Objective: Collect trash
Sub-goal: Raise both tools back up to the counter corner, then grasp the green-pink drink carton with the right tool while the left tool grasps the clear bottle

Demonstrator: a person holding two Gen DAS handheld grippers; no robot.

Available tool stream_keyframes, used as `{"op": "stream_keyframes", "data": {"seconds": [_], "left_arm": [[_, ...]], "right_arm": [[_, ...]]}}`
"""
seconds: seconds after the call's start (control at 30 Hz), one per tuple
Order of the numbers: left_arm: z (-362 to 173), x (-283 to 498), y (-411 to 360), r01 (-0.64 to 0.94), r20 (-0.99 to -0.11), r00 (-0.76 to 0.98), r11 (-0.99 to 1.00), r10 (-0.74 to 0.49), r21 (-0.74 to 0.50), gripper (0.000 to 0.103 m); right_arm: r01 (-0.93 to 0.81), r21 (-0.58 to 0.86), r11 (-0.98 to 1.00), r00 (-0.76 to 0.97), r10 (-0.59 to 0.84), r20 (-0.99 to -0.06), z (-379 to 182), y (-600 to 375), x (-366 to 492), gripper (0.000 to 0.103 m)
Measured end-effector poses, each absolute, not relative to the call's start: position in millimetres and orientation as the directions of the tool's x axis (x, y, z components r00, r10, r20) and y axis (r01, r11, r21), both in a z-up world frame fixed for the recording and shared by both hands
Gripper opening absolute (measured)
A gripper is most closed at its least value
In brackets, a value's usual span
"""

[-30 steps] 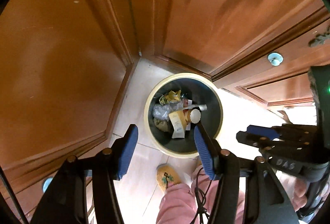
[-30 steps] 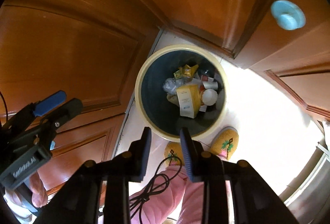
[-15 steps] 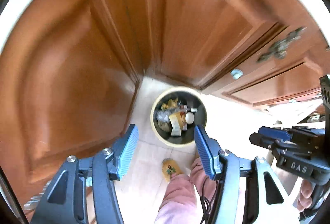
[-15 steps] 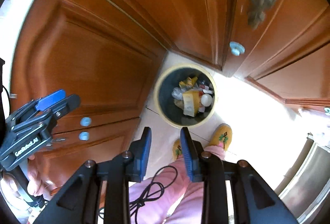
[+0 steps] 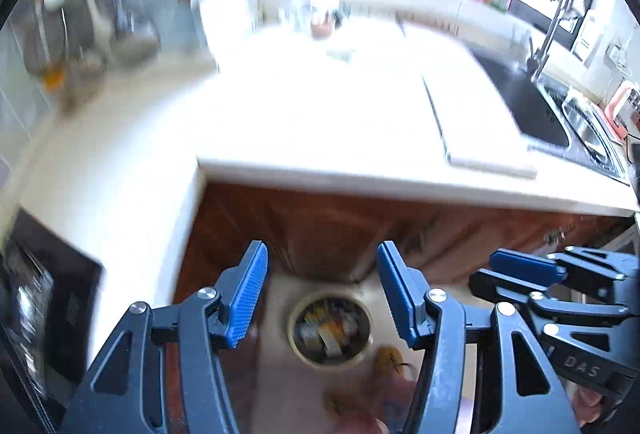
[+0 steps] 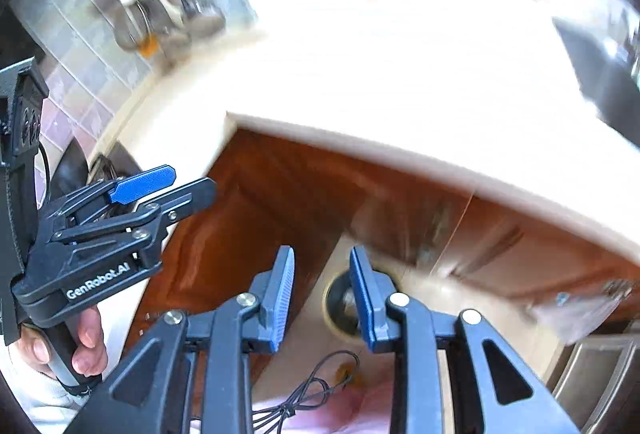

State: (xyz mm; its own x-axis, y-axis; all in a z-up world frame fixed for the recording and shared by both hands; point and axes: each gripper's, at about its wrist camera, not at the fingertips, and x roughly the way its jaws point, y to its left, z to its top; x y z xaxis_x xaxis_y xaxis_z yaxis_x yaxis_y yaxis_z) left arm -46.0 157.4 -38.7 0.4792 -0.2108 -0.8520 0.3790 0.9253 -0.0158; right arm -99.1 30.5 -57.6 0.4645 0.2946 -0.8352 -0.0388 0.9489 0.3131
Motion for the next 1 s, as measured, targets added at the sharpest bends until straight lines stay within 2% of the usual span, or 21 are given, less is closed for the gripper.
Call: {"op": "stream_keyframes", "data": {"seconds": [0.27,0.5,0.73,1.0], "left_arm": [[47.2,-12.7,140.0,0.333,-0.745,0.646,0.94,-0.17,0.075,0.06],[94.0,56.1,127.0,0.281,-0.689,0.717,0.948,-0.104,0.149,0.06],[70.9,136.5,83.1,0.246,-0.657,0.754,0.922,0.011,0.298,0.06],[23.0,238.1,20.5,0.214,-0.654,0.745,0.88,0.134,0.425,0.06]], "right_arm": [[-0.059,0.216,0.975,0.613,0.206,-0.763,36.2,13.2,-63.7,0.029],[-0.04,0.234,0.971,0.639,0.205,-0.741,85.6,-20.9,8.0,0.029],[-0.039,0.292,0.956,0.617,0.253,-0.746,80.8,-63.1,107.0,0.029],[0.0,0.414,0.91,0.531,0.351,-0.771,28.6,-87.3,237.9,0.029]]}}
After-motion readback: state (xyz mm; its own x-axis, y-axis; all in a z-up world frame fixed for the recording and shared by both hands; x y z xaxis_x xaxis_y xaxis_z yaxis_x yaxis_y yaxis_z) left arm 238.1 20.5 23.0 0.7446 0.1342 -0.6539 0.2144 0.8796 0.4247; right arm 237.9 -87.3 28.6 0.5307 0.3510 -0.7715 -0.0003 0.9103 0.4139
